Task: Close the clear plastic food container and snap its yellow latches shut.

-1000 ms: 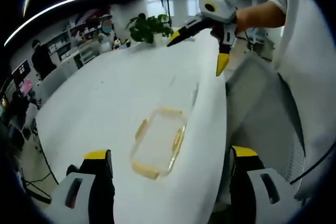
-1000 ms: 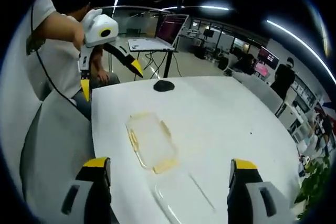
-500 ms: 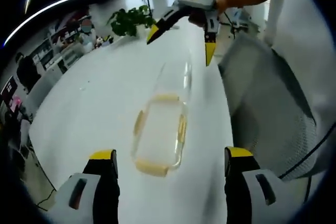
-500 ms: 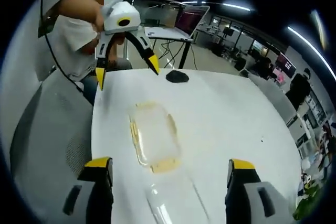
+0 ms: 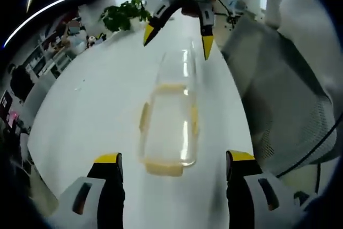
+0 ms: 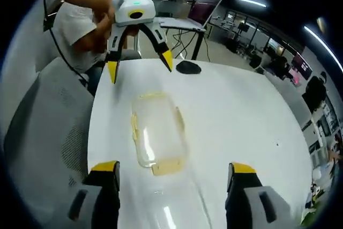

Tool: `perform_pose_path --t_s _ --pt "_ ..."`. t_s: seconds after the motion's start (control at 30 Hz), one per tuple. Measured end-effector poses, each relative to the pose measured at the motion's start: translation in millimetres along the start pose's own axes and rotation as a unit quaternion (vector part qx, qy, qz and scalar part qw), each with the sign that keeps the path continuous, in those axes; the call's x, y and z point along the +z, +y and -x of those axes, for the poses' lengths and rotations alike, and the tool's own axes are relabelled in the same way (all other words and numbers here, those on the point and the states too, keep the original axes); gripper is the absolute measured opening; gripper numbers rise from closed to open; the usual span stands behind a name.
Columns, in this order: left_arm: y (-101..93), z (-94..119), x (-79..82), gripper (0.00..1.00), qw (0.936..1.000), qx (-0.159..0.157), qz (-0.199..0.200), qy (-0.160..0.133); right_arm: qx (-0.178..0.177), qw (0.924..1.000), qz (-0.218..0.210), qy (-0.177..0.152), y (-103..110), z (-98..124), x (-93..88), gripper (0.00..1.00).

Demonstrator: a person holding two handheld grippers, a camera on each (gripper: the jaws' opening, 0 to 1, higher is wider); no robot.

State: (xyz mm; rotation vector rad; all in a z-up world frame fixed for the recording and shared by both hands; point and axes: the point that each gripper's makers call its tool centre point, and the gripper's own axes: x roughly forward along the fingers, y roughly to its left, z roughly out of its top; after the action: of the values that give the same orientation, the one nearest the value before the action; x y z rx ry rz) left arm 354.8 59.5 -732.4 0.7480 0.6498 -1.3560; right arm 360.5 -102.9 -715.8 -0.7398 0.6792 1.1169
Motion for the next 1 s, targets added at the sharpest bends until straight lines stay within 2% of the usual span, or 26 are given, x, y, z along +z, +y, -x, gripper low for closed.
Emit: perform_pose_path --t_s 0.1,0.3,0.4,0.53,0.77,0.87,1.0 --pt "3.1 -4 -5.8 0.75 1.0 -0.004 -0.002 0.007 0.0 0.9993 0.03 0.023 -2 -8 -2.0 0.77" --pt "7.5 -11 -16.0 0.74 0.9996 -0.007 -0.007 0.026 0.015 0.9985 0.029 0.044 -3 -23 -6.5 0.73" --pt "8.0 -16 -19.4 0.71 0.9994 -0.014 -0.011 0.03 0.022 0.9977 0.033 0.055 -2 -28 -7.6 0.67" --pt "7.9 -22 -24.2 0.71 0.9991 -0.022 -0.012 0.035 0.032 0.9961 0.045 0.068 -1 -35 -9.5 0.65" --pt "7.5 -27 -31.4 0.67 0.9985 -0.027 -0.015 0.044 0.042 0.9925 0.074 0.087 4 -47 -14.4 0.55" --pt "6.5 -31 -35.9 0.66 0.9979 -0.031 -0.02 0.052 0.05 0.9899 0.082 0.105 6 -49 -20.0 0.54" --pt "9.9 -34 -38.0 0.63 0.9977 -0.031 -0.023 0.056 0.051 0.9895 0.084 0.107 6 -54 -20.2 0.51"
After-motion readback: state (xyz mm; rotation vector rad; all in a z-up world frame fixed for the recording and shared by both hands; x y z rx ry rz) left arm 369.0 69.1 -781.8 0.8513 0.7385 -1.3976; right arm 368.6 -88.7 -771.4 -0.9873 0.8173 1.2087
